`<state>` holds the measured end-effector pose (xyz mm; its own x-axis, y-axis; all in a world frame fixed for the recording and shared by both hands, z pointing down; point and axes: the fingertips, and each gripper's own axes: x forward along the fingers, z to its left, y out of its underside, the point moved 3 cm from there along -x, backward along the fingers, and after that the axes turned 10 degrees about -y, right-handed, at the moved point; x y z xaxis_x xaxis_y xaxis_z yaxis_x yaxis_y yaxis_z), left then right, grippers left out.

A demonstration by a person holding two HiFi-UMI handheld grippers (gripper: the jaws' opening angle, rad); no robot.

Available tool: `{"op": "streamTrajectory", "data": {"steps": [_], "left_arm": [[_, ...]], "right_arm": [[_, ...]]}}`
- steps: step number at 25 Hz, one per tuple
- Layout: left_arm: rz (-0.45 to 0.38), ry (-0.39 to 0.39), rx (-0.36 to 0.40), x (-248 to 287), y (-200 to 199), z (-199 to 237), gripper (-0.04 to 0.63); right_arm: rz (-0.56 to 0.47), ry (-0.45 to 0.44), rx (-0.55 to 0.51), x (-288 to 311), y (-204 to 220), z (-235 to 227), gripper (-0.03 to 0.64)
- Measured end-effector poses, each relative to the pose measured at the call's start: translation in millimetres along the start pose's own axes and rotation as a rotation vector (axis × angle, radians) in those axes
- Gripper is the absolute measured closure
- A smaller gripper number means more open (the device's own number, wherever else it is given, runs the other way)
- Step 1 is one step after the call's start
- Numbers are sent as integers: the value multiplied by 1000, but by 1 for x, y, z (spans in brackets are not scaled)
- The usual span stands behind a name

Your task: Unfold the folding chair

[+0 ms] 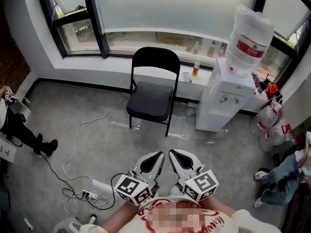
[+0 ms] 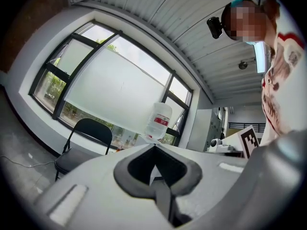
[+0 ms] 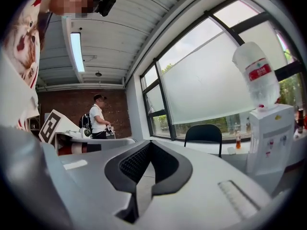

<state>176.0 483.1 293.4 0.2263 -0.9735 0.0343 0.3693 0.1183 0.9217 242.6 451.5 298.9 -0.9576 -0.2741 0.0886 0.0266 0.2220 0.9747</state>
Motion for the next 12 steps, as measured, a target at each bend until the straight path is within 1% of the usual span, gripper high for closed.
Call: {"op": "streamTrajectory", "data": {"steps": [5, 8, 12], "left_arm": [[-12, -25, 0, 4, -2, -2, 595], [-7, -30, 0, 5, -1, -5, 595], [1, -37, -5, 5, 0, -9, 595]], "right_arm": [[-13, -2, -7, -7, -2, -6, 593], [-7, 6, 4, -12, -1, -9, 594], [-9, -8, -7, -14, -3, -8, 594]]}}
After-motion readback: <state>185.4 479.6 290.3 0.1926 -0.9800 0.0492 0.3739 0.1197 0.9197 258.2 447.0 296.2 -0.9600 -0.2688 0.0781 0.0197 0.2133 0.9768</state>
